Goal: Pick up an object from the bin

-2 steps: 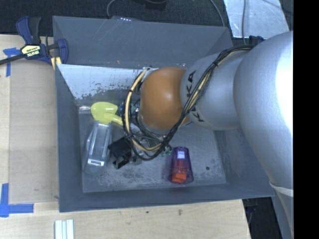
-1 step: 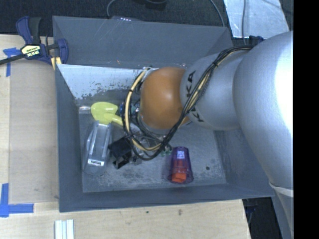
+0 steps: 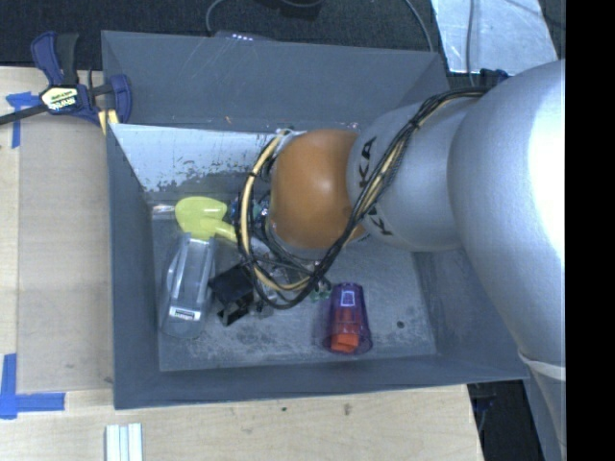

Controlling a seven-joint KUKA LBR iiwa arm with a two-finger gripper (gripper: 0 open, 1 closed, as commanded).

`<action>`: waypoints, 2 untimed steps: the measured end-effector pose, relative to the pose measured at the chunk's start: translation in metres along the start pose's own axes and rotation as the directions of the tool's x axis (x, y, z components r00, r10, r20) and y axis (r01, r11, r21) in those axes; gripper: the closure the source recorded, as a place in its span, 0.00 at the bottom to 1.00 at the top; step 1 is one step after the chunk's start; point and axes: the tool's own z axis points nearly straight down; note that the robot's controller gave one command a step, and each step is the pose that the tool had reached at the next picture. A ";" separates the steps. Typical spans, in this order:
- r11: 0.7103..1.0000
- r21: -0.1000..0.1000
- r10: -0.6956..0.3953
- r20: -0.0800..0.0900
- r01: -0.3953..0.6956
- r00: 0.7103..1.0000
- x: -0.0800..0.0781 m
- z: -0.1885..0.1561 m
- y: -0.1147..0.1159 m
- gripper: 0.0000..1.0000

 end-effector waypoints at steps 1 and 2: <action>1.000 0.000 0.000 0.000 0.000 1.000 0.000 0.000 0.000 1.00; 1.000 0.000 -0.001 -0.010 0.001 1.000 0.004 -0.041 0.002 1.00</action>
Offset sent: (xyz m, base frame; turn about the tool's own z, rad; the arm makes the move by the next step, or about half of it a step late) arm -0.0085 0.0093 0.1739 -0.0023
